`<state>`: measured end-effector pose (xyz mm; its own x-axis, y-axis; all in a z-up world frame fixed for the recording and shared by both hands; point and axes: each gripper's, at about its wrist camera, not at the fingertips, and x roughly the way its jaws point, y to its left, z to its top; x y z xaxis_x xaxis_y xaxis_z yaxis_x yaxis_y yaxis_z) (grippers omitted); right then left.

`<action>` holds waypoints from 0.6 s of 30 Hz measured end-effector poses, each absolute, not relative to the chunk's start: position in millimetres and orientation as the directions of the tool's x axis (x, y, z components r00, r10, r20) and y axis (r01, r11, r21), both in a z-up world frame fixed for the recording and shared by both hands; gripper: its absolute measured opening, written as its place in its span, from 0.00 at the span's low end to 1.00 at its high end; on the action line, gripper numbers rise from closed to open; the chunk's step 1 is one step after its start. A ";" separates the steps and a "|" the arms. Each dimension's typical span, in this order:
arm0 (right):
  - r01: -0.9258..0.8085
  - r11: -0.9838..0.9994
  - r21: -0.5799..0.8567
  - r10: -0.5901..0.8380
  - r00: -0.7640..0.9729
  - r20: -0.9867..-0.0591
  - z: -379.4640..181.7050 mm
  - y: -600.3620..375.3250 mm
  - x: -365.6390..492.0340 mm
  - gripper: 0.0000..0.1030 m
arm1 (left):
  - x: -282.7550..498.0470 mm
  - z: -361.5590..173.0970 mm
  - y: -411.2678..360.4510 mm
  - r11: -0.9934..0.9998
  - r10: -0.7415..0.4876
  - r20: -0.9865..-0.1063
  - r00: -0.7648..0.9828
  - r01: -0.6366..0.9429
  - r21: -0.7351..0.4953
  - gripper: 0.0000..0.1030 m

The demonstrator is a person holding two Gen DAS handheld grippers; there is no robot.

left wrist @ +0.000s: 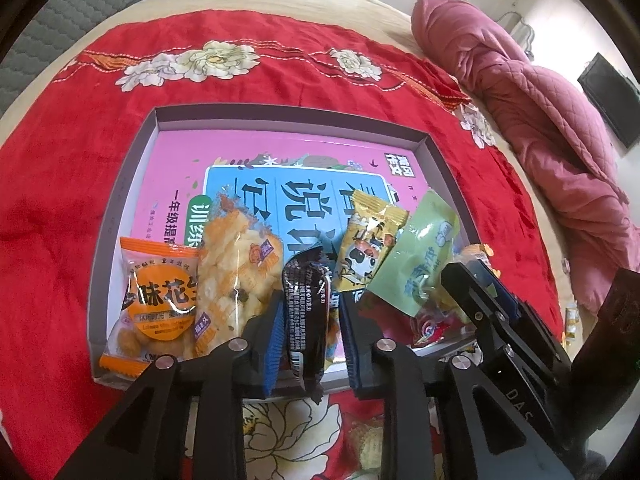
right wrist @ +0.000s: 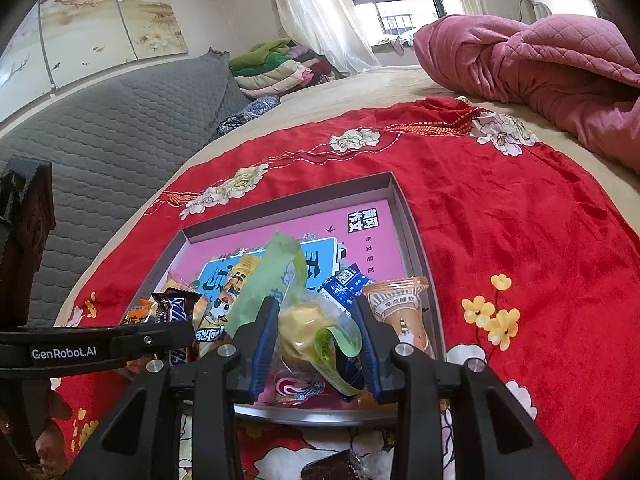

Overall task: Organize snacks
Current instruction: 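Release Snickers bar into box with left tool while right tool releases green packet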

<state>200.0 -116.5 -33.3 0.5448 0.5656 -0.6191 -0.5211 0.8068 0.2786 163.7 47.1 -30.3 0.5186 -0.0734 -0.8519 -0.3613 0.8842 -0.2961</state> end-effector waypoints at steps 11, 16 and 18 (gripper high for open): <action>-0.518 0.809 0.279 0.565 0.551 -0.614 -32.0 -118.3 199.9 0.37 | 159.8 -23.8 48.6 0.888 -0.049 -0.846 0.530 -0.365 -0.280 0.42; -0.517 0.811 0.273 0.562 0.561 -0.608 -29.8 -119.6 198.5 0.39 | 157.8 -21.4 48.2 0.891 -0.045 -0.844 0.535 -0.361 -0.276 0.47; -0.517 0.811 0.273 0.563 0.563 -0.606 -29.1 -120.5 198.5 0.44 | 157.0 -20.4 47.1 0.893 -0.041 -0.843 0.537 -0.358 -0.272 0.49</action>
<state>198.5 -120.5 -29.1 0.5629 0.5626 -0.6055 -0.5167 0.8113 0.2735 157.0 47.1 -20.4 0.5367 -0.0414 -0.8428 -0.3577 0.8934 -0.2718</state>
